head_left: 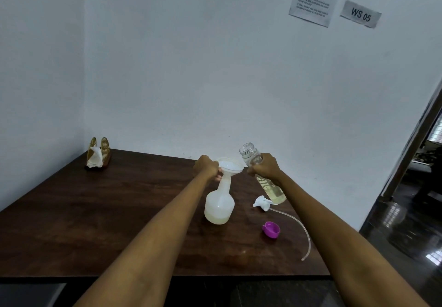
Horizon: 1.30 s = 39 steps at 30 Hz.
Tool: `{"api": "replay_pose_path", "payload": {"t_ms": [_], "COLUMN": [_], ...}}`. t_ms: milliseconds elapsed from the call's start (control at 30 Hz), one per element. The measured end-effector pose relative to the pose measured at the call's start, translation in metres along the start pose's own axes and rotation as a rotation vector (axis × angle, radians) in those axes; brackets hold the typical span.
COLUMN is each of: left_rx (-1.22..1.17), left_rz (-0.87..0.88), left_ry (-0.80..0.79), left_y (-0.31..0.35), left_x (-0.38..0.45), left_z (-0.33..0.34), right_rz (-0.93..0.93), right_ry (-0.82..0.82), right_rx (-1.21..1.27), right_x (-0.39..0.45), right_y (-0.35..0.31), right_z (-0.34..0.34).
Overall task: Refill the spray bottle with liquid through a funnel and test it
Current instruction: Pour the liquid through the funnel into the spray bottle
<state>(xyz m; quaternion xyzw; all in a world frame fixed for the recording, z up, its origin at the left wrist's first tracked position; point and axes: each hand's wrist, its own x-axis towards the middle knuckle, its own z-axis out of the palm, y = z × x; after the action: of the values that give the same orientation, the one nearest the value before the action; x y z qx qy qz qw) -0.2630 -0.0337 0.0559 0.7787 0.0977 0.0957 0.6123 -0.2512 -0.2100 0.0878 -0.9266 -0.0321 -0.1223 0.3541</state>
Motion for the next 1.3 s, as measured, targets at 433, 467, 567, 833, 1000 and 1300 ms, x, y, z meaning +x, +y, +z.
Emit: {"api": "replay_pose_path", "payload": {"t_ms": [433, 467, 567, 833, 1000, 1300], "left_rx": [-0.026, -0.019, 0.000, 0.053, 0.095, 0.172], "left_rz": [0.012, 0.010, 0.006, 0.028, 0.048, 0.072], "left_ry": [-0.012, -0.012, -0.005, 0.007, 0.015, 0.026], "left_y": [-0.003, -0.004, -0.007, -0.008, -0.009, -0.008], "left_x": [0.005, 0.006, 0.007, 0.009, 0.009, 0.008], "left_z": [-0.003, -0.002, 0.000, 0.000, -0.001, -0.003], "right_rz": [-0.026, -0.036, -0.084, -0.117, -0.149, -0.178], "right_ry": [-0.005, -0.013, -0.032, -0.011, -0.011, -0.025], "right_rx": [-0.052, -0.084, -0.192, -0.447, -0.529, -0.570], "right_x": [0.006, 0.006, 0.007, 0.016, 0.018, 0.020], "right_y": [0.005, 0.004, 0.004, 0.007, 0.007, 0.007], "right_z": [0.001, 0.000, -0.001, -0.005, -0.007, -0.003]}}
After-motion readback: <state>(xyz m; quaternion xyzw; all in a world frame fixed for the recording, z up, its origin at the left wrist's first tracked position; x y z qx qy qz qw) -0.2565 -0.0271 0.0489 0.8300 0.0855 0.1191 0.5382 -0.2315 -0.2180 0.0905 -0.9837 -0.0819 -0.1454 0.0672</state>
